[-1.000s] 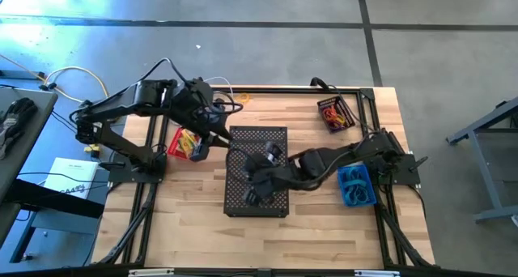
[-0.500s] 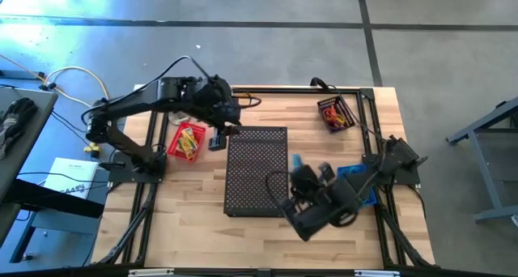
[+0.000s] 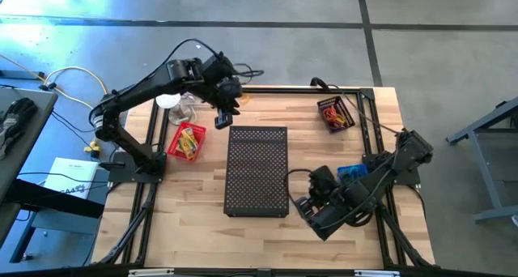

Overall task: Pick & Place Office Desk Supplies
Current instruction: Put the blue rubber band into the blue bin

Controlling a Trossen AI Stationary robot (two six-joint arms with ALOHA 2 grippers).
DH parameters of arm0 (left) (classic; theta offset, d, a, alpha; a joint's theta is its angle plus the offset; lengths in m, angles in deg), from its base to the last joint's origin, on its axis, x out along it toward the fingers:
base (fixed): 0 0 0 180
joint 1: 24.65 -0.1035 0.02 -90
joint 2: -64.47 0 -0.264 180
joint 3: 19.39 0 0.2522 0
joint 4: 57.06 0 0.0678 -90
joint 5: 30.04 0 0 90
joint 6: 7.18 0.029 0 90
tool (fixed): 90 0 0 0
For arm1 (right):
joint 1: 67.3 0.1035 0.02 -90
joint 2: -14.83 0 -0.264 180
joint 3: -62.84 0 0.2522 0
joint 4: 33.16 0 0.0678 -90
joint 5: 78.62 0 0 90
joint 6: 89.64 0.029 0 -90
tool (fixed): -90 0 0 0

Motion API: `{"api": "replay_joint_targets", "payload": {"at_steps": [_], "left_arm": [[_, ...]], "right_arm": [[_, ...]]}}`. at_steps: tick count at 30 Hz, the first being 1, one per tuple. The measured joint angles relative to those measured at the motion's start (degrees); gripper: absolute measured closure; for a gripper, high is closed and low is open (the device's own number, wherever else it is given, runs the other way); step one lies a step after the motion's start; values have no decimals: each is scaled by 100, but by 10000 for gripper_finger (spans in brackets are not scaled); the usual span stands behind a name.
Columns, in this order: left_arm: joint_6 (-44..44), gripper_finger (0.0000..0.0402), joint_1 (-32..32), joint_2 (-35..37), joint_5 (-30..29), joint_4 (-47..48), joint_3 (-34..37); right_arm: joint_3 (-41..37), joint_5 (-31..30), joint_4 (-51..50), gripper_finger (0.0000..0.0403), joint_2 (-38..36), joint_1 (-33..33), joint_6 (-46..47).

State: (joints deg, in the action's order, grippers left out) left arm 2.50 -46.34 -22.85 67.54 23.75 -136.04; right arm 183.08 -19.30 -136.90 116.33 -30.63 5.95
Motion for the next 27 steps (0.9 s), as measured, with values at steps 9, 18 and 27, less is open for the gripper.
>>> {"api": "replay_joint_targets", "payload": {"at_steps": [9, 18, 27], "left_arm": [[104, 281, -388, -106, 510, 4, 0], [291, 281, -392, -177, 599, 1, 0], [304, 282, -385, -180, 616, -15, 0]], "right_arm": [[-1564, 939, 3, 400, -1094, 155, 1377], [-2987, 1389, -16, 400, -1765, 415, 2452], [-3651, 1502, -1, 400, -2266, 417, 2469]]}}
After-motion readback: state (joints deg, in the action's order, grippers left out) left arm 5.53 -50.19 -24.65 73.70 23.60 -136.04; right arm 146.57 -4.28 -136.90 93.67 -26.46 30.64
